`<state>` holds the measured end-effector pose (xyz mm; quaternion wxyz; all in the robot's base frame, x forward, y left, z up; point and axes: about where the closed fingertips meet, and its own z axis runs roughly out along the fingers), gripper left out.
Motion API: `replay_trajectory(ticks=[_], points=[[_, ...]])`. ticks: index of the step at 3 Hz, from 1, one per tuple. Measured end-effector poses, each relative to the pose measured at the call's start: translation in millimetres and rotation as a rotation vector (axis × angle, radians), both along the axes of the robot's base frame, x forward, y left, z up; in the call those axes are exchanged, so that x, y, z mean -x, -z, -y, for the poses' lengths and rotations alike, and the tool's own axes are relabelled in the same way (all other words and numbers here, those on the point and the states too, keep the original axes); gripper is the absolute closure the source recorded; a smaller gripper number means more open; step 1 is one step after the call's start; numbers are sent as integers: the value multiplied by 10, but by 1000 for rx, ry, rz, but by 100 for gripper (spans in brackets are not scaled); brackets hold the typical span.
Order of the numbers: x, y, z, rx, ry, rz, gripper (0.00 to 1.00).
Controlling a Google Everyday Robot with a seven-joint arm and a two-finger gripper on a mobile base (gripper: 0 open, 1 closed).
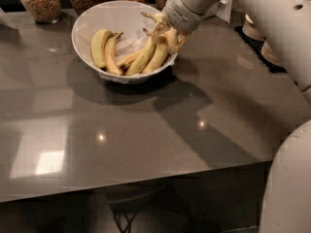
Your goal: Pick banana from white bowl
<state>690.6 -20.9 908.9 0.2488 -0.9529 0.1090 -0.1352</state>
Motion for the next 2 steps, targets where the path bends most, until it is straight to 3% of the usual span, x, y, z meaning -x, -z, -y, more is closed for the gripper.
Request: replay_trajectory(ticks=[2], points=[[130, -289, 12, 32, 56, 6, 100]])
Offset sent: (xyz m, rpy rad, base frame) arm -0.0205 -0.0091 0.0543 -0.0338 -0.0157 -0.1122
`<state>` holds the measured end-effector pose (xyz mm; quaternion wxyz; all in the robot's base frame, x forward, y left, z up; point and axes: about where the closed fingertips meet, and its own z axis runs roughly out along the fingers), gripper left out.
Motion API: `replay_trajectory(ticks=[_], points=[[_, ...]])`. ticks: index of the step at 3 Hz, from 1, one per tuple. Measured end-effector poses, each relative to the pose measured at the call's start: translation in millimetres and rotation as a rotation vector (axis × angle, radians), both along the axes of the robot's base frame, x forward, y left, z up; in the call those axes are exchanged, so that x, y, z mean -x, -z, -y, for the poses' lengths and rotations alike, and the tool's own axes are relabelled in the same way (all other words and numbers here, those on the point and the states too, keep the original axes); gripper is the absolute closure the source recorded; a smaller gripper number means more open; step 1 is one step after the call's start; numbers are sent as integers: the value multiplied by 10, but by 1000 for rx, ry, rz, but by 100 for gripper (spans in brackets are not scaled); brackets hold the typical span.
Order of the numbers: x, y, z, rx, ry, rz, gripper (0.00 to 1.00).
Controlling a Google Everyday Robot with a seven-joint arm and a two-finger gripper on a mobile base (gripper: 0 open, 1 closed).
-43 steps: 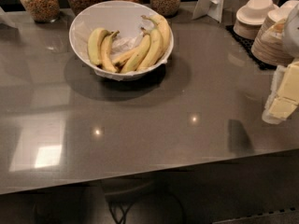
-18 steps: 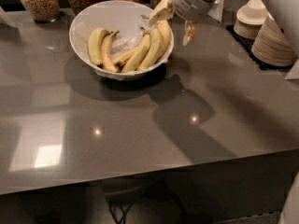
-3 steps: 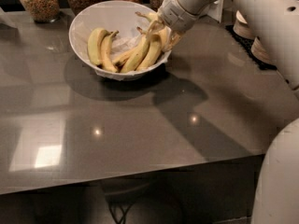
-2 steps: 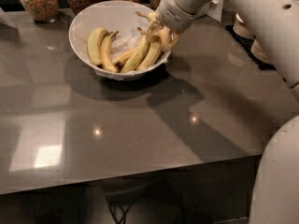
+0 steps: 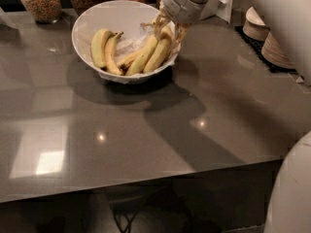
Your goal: Pick banana from white bowl
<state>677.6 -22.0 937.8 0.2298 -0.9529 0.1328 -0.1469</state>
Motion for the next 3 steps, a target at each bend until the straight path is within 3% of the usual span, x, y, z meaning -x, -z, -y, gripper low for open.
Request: replay_trajectory(ticks=[3], points=[[133, -502, 450, -149, 189, -20, 100]])
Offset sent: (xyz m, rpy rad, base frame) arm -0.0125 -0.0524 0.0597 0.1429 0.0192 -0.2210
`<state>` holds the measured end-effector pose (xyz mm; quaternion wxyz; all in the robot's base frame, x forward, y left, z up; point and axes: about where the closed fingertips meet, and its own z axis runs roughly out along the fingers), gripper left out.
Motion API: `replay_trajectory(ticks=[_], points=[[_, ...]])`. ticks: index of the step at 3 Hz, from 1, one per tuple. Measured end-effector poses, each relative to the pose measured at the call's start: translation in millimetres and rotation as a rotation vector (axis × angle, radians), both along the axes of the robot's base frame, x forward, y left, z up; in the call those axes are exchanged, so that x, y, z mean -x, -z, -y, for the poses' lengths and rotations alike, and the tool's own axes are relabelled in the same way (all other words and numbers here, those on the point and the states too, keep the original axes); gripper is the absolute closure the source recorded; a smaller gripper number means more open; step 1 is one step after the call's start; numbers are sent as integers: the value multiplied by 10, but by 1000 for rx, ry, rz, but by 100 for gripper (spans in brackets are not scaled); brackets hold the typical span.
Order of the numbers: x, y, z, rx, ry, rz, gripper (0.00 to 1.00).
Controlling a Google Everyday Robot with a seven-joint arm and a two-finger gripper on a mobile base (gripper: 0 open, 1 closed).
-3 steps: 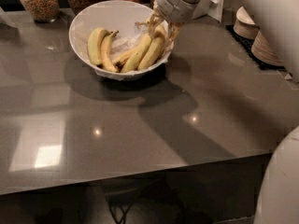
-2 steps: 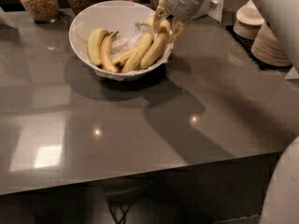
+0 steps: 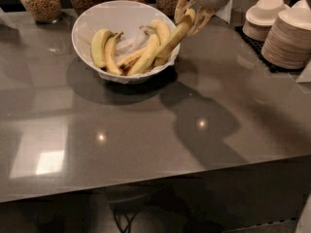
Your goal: Pick banana from white bowl
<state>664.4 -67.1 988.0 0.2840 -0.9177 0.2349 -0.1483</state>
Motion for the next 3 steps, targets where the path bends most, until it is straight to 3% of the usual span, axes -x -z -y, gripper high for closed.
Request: replay_trajectory(ticks=[1, 3], points=[[135, -193, 181, -54, 44, 6, 100], [713, -515, 275, -182, 19, -25, 100]])
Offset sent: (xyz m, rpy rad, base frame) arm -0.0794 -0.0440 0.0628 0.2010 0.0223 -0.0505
